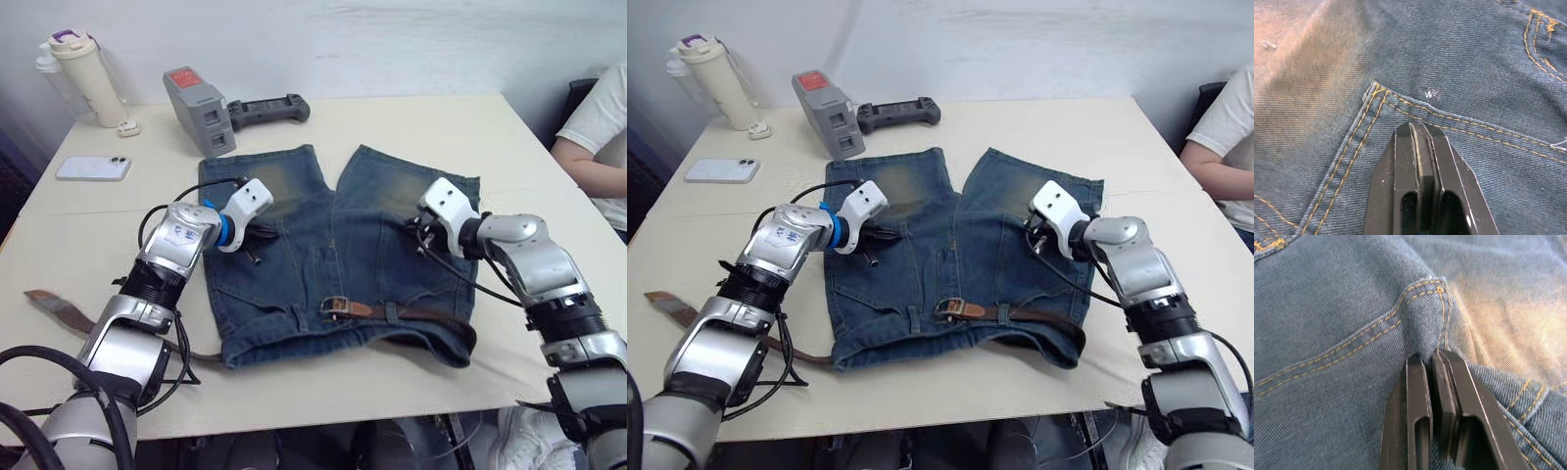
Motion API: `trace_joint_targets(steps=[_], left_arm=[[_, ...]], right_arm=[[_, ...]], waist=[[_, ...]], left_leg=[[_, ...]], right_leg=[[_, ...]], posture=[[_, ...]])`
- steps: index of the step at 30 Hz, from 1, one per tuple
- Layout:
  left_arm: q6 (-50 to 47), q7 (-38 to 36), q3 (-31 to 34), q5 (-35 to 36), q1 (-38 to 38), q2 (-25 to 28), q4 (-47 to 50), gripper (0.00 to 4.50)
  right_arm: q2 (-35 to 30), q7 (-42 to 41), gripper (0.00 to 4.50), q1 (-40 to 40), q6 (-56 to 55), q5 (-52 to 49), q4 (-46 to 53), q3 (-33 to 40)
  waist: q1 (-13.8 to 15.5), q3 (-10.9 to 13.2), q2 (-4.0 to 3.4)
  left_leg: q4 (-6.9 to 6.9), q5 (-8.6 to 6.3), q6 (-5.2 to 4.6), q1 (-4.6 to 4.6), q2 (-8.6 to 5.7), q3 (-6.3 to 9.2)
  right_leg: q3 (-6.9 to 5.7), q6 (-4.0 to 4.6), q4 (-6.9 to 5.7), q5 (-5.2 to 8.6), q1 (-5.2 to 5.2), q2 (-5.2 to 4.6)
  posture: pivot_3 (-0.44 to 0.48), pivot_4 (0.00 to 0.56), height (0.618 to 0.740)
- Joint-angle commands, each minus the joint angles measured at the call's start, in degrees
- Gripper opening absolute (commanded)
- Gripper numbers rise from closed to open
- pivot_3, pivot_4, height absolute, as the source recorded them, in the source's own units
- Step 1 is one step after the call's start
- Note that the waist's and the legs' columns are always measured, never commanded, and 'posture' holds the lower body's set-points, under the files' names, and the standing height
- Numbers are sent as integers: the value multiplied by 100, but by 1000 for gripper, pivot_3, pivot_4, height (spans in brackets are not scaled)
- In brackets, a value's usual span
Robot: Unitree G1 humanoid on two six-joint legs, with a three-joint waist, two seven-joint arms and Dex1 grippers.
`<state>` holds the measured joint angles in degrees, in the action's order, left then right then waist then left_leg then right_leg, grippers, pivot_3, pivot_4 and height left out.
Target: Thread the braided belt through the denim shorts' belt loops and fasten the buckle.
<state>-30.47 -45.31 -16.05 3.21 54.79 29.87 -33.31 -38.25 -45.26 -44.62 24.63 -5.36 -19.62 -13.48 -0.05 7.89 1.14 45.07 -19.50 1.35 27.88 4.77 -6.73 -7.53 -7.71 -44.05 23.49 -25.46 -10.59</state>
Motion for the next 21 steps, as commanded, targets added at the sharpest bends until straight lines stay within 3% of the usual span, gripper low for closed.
trace_joint_targets(steps=[1, 7, 18, 21], left_arm=[[504, -8, 88, -256, 363, -34, -745, 23], [180, -591, 75, -140, 159, -26, -484, 23], [30, -468, 309, -179, 195, -265, -504, 23], [-75, -532, 303, -166, 96, -319, -334, 23]], right_arm=[[95, -87, 6, -352, -580, 339, -860, -25], [236, -190, 6, -418, -1033, 380, -1225, 103], [482, -5, 6, -1174, -2197, 743, -2830, 197], [525, -288, 6, -1127, -2232, 793, -2868, 117]], waist=[[-23, 1, -1], [-36, 0, -2], [-51, 1, -5], [-44, 1, -5]], left_leg=[[4, 0, -1, 17, 0, 2], [4, 2, -2, 19, 0, 1], [10, 2, -3, 19, -1, 2], [10, 2, -3, 20, -1, 2]], right_leg=[[-6, -2, 1, -1, -11, 0], [-5, -4, 0, -2, -13, 0], [-4, -4, -5, -2, -12, -2], [-4, -4, -5, -2, -12, -2]], posture=[[0, 150, 650], [0, 150, 650], [0, 150, 650], [0, 150, 650]])
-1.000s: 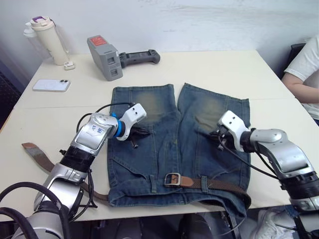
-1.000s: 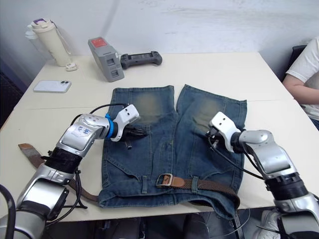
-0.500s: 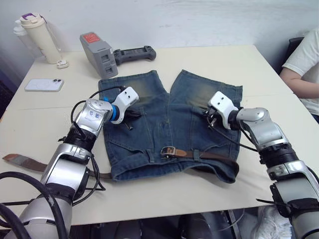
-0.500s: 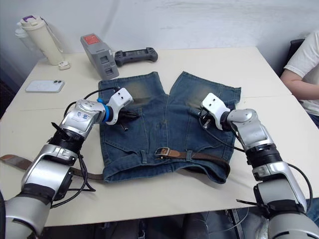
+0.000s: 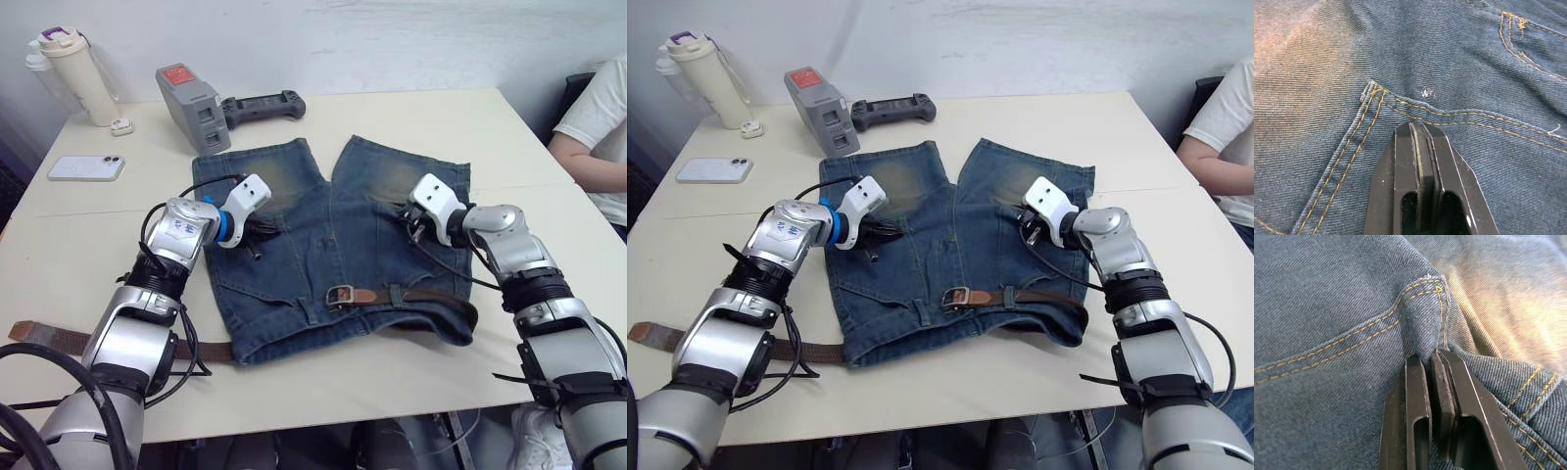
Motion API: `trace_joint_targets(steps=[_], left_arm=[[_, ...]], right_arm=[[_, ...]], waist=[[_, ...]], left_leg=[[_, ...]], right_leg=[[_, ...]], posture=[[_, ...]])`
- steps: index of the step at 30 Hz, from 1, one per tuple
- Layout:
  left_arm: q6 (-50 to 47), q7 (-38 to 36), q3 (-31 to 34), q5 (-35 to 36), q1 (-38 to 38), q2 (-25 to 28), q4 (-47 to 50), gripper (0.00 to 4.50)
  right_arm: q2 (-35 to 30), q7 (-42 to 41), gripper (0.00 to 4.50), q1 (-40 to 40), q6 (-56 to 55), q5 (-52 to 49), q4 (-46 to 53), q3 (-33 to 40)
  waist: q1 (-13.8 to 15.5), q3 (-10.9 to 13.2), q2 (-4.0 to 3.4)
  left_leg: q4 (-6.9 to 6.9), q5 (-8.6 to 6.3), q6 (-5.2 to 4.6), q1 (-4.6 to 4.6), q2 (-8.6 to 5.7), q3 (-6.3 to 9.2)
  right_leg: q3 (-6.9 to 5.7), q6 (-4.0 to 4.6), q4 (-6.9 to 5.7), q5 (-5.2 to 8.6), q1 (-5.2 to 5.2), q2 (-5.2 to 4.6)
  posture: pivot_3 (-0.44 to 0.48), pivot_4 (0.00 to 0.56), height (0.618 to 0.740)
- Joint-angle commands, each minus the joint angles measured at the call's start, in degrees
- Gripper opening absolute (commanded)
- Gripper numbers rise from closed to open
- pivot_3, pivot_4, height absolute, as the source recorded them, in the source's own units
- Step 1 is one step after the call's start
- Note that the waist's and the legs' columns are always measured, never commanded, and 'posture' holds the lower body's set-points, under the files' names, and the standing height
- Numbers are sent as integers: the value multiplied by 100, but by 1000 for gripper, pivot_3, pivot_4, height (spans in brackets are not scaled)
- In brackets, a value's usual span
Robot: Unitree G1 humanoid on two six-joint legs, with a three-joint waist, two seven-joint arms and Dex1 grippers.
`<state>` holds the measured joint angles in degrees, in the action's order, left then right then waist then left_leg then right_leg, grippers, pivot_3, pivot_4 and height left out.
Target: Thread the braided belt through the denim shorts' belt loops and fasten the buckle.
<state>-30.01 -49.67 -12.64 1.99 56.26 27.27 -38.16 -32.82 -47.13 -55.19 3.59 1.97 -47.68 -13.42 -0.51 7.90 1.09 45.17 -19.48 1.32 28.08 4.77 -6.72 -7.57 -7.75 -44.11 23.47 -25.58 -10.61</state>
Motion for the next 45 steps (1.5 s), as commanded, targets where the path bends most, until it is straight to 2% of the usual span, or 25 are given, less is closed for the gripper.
trace_joint_targets(steps=[1, 9, 12, 16, 20, 21, 22, 25, 27, 28, 30, 34, 38, 41, 43, 45], left_arm=[[-117, -87, -29, -57, -72, -60, 162, 23], [-127, -35, 23, -71, -113, -129, 243, 23], [-201, -224, 63, 40, -126, -128, 339, 958], [-138, -221, 157, 33, -100, -45, 474, 2742], [-256, -359, 390, 183, -12, 180, 742, 4488], [-286, -402, 434, 236, -3, 205, 795, 4500], [-306, -468, 482, 302, 4, 237, 870, 4500], [-331, -648, 544, 424, -20, 303, 1072, 4500], [-475, -954, 723, 742, -68, 403, 1460, 4500], [-923, -1397, 955, 1118, -210, 822, 1910, 4500], [-1664, -1929, 1330, 1732, -465, 1407, 2553, 4500], [-2855, -1962, 1999, 2605, -844, 1922, 3177, 4500], [-3975, -1755, 2855, 3347, -1445, 2369, 3832, 4500], [-4623, -1261, 3919, 3748, -2352, 2362, 4668, 4500], [-4688, -813, 4476, 3712, -3012, 2299, 5287, 4500], [-5088, -663, 5125, 3840, -3716, 2392, 5849, 4500]], right_arm=[[-3, -76, 6, -63, -138, 57, -77, 153], [-20, 113, 6, -223, -361, 155, -429, 260], [-2, -1, 0, -233, -194, -14, -387, 437], [-110, -146, 1661, -243, -116, -67, -124, 573], [-353, -434, 3704, -272, 351, -251, 633, 820], [-397, -502, 4204, -248, 469, -277, 808, 847], [-452, -579, 4447, -214, 621, -314, 1022, 872], [-558, -715, 4447, -104, 971, -395, 1521, 931], [-741, -1022, 4447, 58, 1294, -567, 2237, 964], [-1046, -1653, 4447, 346, 1996, -1209, 3442, 961], [-1426, -2351, 4447, 719, 3068, -2073, 5033, 950], [-1614, -2417, 4447, 923, 3987, -2711, 6228, 853], [-1554, -2455, 4447, 881, 4385, -3135, 6793, 717], [-1490, -2551, 4447, 838, 4553, -3444, 6886, 695], [-1469, -2602, 4447, 831, 4673, -3627, 6911, 679], [-1426, -2642, 4447, 833, 4544, -3638, 6878, 632]], waist=[[3, 0, 0], [14, 0, -1], [23, 0, -2], [24, 2, -4], [-25, 18, -30], [-36, 22, -35], [-44, 23, -38], [-83, 23, -38], [-98, 24, -38], [-99, 25, -39], [-133, 49, -61], [-134, 55, -64], [-102, 65, -50], [-87, 66, -47], [-82, 73, -35], [-100, 73, -25]], left_leg=[[-1, 0, 0, 0, 0, 0], [1, 0, 0, 0, 0, -1], [1, 0, 0, 0, 0, -1], [3, 0, 0, 0, 0, -1], [0, 0, 0, 2, 0, -1], [-3, 0, 0, 2, 0, -1], [-5, 0, 0, 2, 0, -1], [-9, 0, 0, 2, 0, 0], [-9, 0, 0, 2, 0, 0], [-10, 0, 0, 2, 0, 0], [-20, 0, 0, 8, 1, 7], [-37, 0, 0, -43, -2, 35], [-34, -7, 12, -81, -5, 31], [-28, -9, 15, -78, -5, 35], [-30, -12, 13, -76, -6, 35], [-30, -13, 13, -75, -6, 36]], right_leg=[[0, 0, 1, 0, 0, 0], [1, 0, -1, 0, 0, 0], [1, 0, -1, 0, 0, 0], [1, 0, -2, 0, 0, 0], [2, 0, -1, 0, -3, 0], [1, 0, 0, 0, -4, 1], [1, 0, 1, 0, -4, 1], [-1, 0, 5, 0, -3, 1], [-1, 0, 6, 0, -3, 1], [-1, 0, 7, 0, -3, 1], [-1, 0, 19, 0, -5, 4], [-14, 1, 28, 0, 19, 11], [-5, 2, 29, -1, 46, 6], [-3, 3, 29, -2, 46, 6], [1, 5, 24, -3, 48, 4], [0, 5, 26, -3, 49, 5]], posture=[[0, 150, 650], [0, 150, 650], [0, 150, 650], [0, 150, 650], [0, 150, 650], [0, 150, 650], [0, 150, 650], [0, 150, 650], [0, 150, 650], [0, 150, 650], [0, 150, 650], [0, 150, 650], [0, 150, 650], [0, 150, 650], [0, 150, 650], [0, 150, 650]])
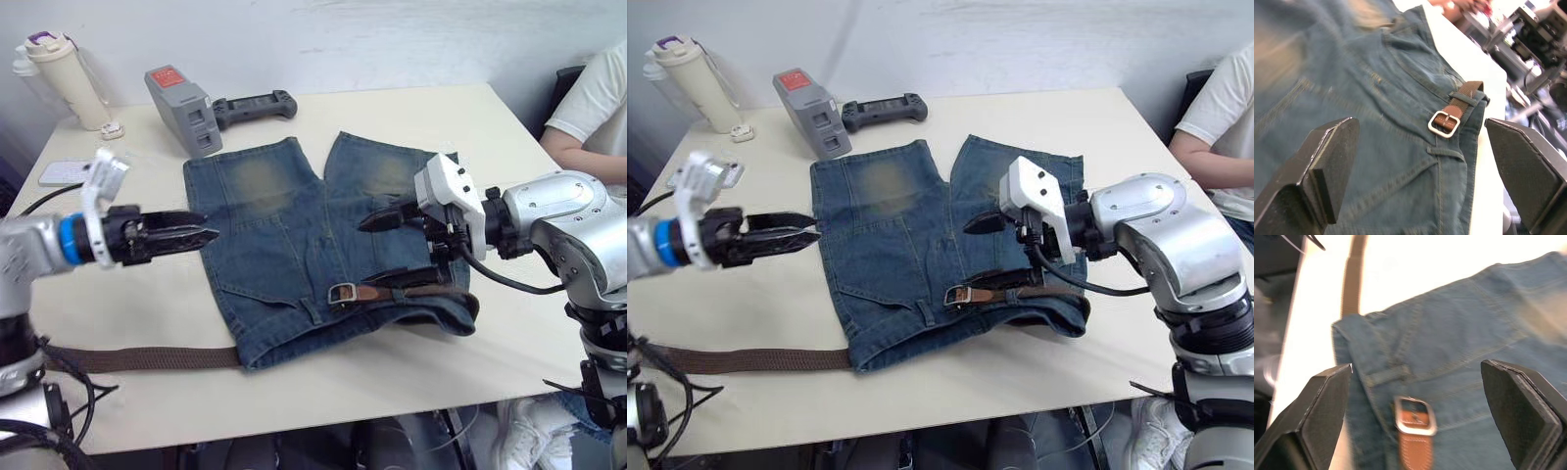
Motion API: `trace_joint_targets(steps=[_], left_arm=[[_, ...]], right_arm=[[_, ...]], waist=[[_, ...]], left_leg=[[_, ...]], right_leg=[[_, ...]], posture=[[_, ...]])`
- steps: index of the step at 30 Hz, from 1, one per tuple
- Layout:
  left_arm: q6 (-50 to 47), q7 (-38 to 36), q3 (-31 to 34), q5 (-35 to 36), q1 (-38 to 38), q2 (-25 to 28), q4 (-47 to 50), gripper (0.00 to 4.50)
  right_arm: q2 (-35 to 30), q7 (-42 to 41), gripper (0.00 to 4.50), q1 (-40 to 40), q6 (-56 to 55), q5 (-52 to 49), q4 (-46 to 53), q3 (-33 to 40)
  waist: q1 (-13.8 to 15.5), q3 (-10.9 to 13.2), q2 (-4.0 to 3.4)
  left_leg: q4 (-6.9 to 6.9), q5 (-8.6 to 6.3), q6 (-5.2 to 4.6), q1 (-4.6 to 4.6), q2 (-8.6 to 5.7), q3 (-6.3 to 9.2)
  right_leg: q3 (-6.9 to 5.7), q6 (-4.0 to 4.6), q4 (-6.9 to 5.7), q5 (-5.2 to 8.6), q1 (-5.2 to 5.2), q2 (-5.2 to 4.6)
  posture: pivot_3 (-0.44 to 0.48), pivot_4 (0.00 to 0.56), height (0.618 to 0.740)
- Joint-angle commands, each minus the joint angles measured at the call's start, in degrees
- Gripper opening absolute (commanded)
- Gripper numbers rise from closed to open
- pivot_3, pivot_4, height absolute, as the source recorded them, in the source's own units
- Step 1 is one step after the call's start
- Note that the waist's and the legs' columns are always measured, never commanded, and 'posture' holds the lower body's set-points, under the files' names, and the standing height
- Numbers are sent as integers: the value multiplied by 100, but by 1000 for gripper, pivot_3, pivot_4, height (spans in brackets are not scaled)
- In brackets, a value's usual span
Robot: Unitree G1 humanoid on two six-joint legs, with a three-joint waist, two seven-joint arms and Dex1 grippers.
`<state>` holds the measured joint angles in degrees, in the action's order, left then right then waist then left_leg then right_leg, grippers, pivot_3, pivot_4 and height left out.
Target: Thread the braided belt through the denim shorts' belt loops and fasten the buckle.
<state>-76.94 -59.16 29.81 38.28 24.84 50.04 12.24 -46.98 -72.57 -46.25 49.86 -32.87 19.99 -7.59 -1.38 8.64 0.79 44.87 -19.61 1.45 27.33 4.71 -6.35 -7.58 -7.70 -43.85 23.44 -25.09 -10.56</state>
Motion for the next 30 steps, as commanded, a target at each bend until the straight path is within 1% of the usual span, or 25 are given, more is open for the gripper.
trace_joint_targets(steps=[1, 4, 6, 7, 8, 9, 10, 11, 13, 14, 16, 17, 18, 19, 20, 21, 22, 25, 30], left_arm=[[-550, 356, 1189, 286, -833, 123, 1014, 4500], [-1222, 757, 1902, 304, -1528, 203, 1569, 4500], [-1527, 1097, 2640, 662, -2133, 162, 1362, 4500], [-1556, 1188, 3227, 878, -2711, 10, 1212, 4500], [-1556, 1309, 3672, 1082, -3183, -126, 1174, 4500], [-1556, 1450, 3951, 1294, -3488, -206, 1160, 4500], [-1556, 1656, 4240, 1691, -3884, -408, 1186, 4500], [-1556, 1847, 4392, 2027, -4111, -516, 1183, 4500], [-1556, 2466, 4831, 2726, -4564, -1017, 1167, 4500], [-1556, 2727, 4936, 2983, -4655, -1116, 1127, 4500], [-1556, 3654, 5117, 3734, -4765, -1387, 730, 4500], [-1261, 4427, 5087, 4478, -4960, -1637, 503, 4500], [-801, 5166, 4916, 5308, -5271, -1775, 352, 4500], [-81, 6106, 4612, 6140, -5523, -2151, 355, 4500], [538, 6822, 4265, 6808, -5740, -2426, 420, 4500], [1013, 7412, 3906, 7204, -5866, -2661, 536, 4500], [1363, 7798, 3646, 7394, -5938, -2824, 670, 4500], [1879, 8135, 2851, 7472, -6109, -3127, 1048, 4500], [2402, 8392, 2107, 7472, -6264, -3096, 1210, 4500]], right_arm=[[19, -106, 4447, -86, -106, -167, 62, 29], [128, -140, 4447, -190, -49, -284, -73, -7], [306, -161, 4447, -334, -57, -378, -182, -54], [350, -256, 4447, -450, -326, -145, -289, -261], [342, -387, 4447, -511, -794, 228, -390, -518], [325, -485, 4447, -549, -1152, 507, -472, -709], [367, -608, 4447, -544, -1520, 681, -565, -836], [413, -684, 4447, -541, -1740, 757, -641, -894], [616, -780, 4447, -642, -1865, 722, -837, -939], [681, -802, 4447, -682, -1884, 727, -902, -953], [794, -851, 4447, -717, -1941, 755, -1018, -980], [875, -854, 4447, -741, -2001, 795, -1092, -1005], [941, -853, 4447, -768, -2042, 828, -1150, -1028], [1017, -842, 4447, -795, -2072, 854, -1221, -1046], [1067, -840, 4447, -813, -2068, 858, -1262, -1043], [1098, -845, 4447, -828, -2046, 853, -1279, -1044], [1118, -855, 4447, -837, -2034, 853, -1290, -1043], [1067, -977, 4447, -802, -2039, 867, -1177, -1061], [1035, -893, 4447, -793, -1972, 885, -1113, -964]], waist=[[-14, 0, 7], [-19, 3, 16], [-17, 3, 14], [-20, 4, 14], [-53, 2, 12], [-58, 0, 15], [-53, -2, 23], [-51, -5, 33], [-30, -8, 38], [-14, -8, 38], [28, -6, 39], [32, -8, 39], [27, -12, 37], [8, -18, 44], [-20, -21, 46], [-24, -22, 48], [-17, -22, 48], [36, -25, 48], [139, -45, 4]], left_leg=[[-1, -2, 1, -2, 0, -1], [1, -2, 2, -3, 2, -1], [-1, -3, 3, -7, 1, -1], [-1, -3, 4, -10, 2, -3], [-3, -4, 5, -9, 3, -3], [-12, -8, 7, -15, 4, 1], [-19, -11, 7, -19, 3, 8], [-21, -11, 7, -17, 3, 9], [-17, -14, 9, -14, 4, 16], [-15, -15, 7, -14, 3, 14], [8, -20, 6, -9, 4, 32], [15, -20, 7, -11, 4, 43], [18, -24, 7, -14, 5, 46], [18, -29, 7, -16, 6, 42], [17, -34, 6, -16, 14, 41], [17, -44, 3, -16, 27, 37], [20, -52, -10, -14, 10, 33], [34, -57, -20, -2, -14, 27], [53, -73, -48, -3, -52, 0]], right_leg=[[2, 0, 0, 0, 1, 0], [2, 0, 17, 0, -1, 0], [5, 0, 20, 0, 0, -1], [8, 1, 19, 0, 0, -1], [9, 1, 20, 0, -4, -1], [23, 1, 21, 0, -12, -2], [27, 1, 21, 0, -17, -5], [25, 1, 24, 0, -19, -5], [28, 1, 24, 0, -23, -10], [32, 3, 25, -1, -23, -12], [21, 3, 15, -1, -24, -16], [11, 3, 15, -1, -35, -16], [11, 7, 14, -2, -35, -19], [15, 12, 15, -5, -33, -25], [17, 12, 12, -5, -27, -36], [17, 13, 12, -5, -18, -84], [10, 15, -7, -4, -17, -99], [0, 15, -16, -4, -31, -97], [7, 13, -9, -4, -33, -106]], posture=[[0, 150, 650], [0, 150, 650], [0, 150, 650], [0, 150, 650], [0, 150, 650], [0, 150, 650], [0, 150, 650], [0, 150, 650], [0, 150, 650], [0, 150, 650], [0, 150, 650], [0, 150, 650], [0, 150, 650], [0, 150, 650], [0, 150, 650], [0, 150, 650], [0, 150, 650], [0, 150, 650], [0, 150, 650]])
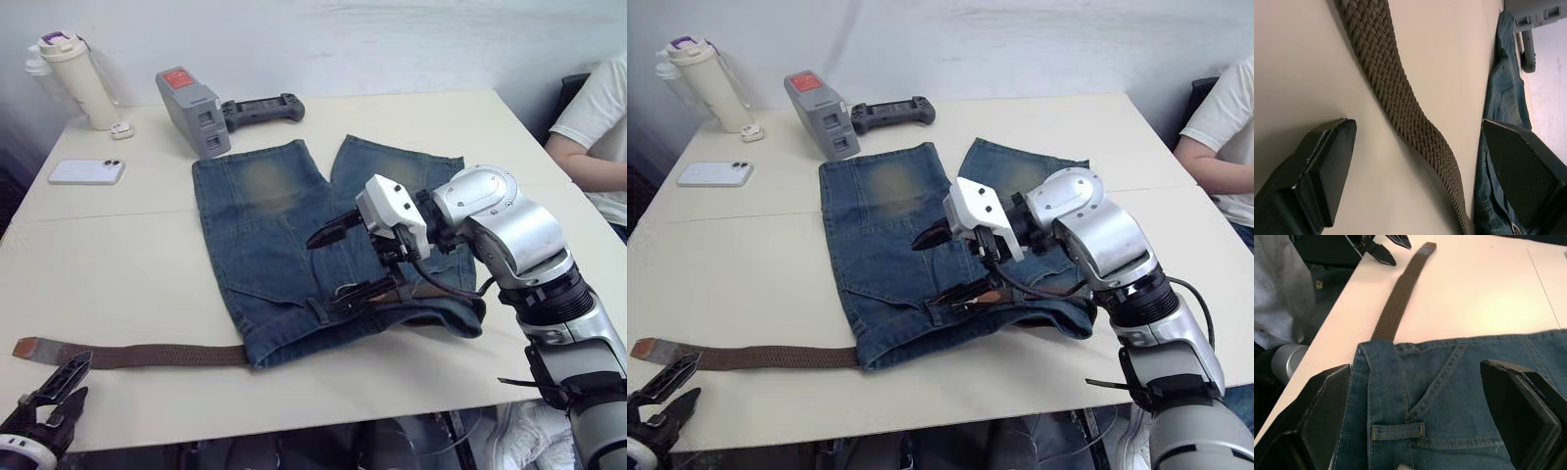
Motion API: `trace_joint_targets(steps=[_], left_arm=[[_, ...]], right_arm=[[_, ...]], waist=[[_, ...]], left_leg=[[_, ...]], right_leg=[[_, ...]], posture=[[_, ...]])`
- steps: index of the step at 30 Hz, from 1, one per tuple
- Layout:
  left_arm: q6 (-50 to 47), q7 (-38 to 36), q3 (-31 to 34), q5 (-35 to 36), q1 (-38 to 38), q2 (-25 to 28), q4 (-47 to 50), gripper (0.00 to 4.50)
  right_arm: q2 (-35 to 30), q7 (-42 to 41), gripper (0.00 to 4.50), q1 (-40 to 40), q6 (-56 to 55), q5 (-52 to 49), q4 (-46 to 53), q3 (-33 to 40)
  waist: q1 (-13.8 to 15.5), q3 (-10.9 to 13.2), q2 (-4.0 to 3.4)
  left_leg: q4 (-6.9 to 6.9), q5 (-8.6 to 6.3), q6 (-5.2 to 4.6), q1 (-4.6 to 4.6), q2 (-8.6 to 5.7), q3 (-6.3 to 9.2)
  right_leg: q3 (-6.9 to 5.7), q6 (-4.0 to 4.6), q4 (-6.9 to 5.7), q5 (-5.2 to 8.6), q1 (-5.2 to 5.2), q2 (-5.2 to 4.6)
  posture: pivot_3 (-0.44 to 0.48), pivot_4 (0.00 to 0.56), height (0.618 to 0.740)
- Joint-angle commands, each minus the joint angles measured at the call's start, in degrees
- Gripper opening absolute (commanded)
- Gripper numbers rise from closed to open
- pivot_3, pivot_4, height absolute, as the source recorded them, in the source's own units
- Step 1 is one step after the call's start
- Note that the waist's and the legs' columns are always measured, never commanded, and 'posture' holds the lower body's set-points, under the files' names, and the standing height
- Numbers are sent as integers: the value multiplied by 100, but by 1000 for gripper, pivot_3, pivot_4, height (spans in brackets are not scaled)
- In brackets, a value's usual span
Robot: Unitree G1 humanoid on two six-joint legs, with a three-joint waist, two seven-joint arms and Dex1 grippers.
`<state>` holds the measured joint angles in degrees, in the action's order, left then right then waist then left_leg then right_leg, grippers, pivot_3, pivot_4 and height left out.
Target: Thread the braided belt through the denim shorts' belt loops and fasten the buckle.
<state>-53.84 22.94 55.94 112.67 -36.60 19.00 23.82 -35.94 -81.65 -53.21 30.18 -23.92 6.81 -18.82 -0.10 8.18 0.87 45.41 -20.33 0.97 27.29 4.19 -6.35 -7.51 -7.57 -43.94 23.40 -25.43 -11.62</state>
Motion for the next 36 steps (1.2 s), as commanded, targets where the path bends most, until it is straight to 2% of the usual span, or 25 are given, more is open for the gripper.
trace_joint_targets(steps=[1, 5, 12, 16, 21, 25, 28, 32, 34, 36], left_arm=[[168, 197, -622, 33, -71, 12, 66, 4500], [105, -62, -1308, 33, -163, 117, 253, 4500], [-117, -898, -1775, 33, -605, 822, 243, 4500], [326, -303, -2035, 33, -3, 385, 83, 4500], [368, 367, -2324, 33, 909, -47, -319, 4500], [421, 810, -2337, 33, 1493, -449, -439, 4500], [437, 1041, -2269, 33, 1675, -629, -436, 4500], [725, 1535, -2121, 33, 2007, -1124, -339, 4500], [797, 1705, -2060, 33, 2183, -1262, -322, 3955], [894, 1891, -1991, 33, 2336, -1371, -313, 3181]], right_arm=[[-85, 44, 4447, -87, -2, 9, 214, 172], [-159, 204, 4447, -18, 104, 35, 310, 222], [-239, 391, 4447, 99, 218, 49, 444, 289], [-243, 491, 4447, 148, 275, 61, 519, 300], [-257, 590, 4447, 107, 281, 116, 544, 302], [-275, 646, 4447, 31, 255, 163, 538, 318], [-281, 674, 4447, 22, 271, 169, 547, 325], [-336, 753, 4447, 94, 289, 214, 637, 337], [-347, 820, 4500, 109, 297, 225, 653, 346], [-348, 876, 4500, 120, 310, 220, 669, 356]], waist=[[25, 0, -15], [128, 1, -57], [158, 1, -74], [177, 4, -113], [292, 0, -167], [395, -2, -171], [445, -2, -172], [469, -3, -173], [467, -2, -170], [458, 3, -163]], left_leg=[[0, -1, -2, -1, -2, 0], [1, 0, -6, -2, -13, 3], [14, -6, -18, -1, -27, 15], [14, -15, -35, -2, -37, 15], [41, -17, -49, -13, -49, 47], [63, -23, -59, -12, -56, 55], [64, -25, -62, -9, -59, 55], [64, -24, -62, -6, -64, 56], [65, -24, -63, -6, -65, 58], [64, -24, -63, -5, -64, 59]], right_leg=[[-1, 0, 3, 0, -2, 0], [3, -2, 9, -1, 1, -3], [1, -2, 25, -2, 6, -3], [5, -2, 41, -6, 19, -9], [-27, -19, 47, -15, 84, -20], [-31, -39, 55, -26, 93, -21], [-29, -44, 60, -29, 95, -22], [-27, -44, 68, -29, 102, -21], [-29, -55, 77, -35, 115, -20], [-32, -61, 83, -38, 141, -18]], posture=[[0, 150, 650], [0, 150, 650], [0, 150, 650], [0, 150, 650], [0, 150, 650], [0, 150, 650], [0, 150, 650], [0, 150, 650], [0, 150, 650], [0, 150, 650]])
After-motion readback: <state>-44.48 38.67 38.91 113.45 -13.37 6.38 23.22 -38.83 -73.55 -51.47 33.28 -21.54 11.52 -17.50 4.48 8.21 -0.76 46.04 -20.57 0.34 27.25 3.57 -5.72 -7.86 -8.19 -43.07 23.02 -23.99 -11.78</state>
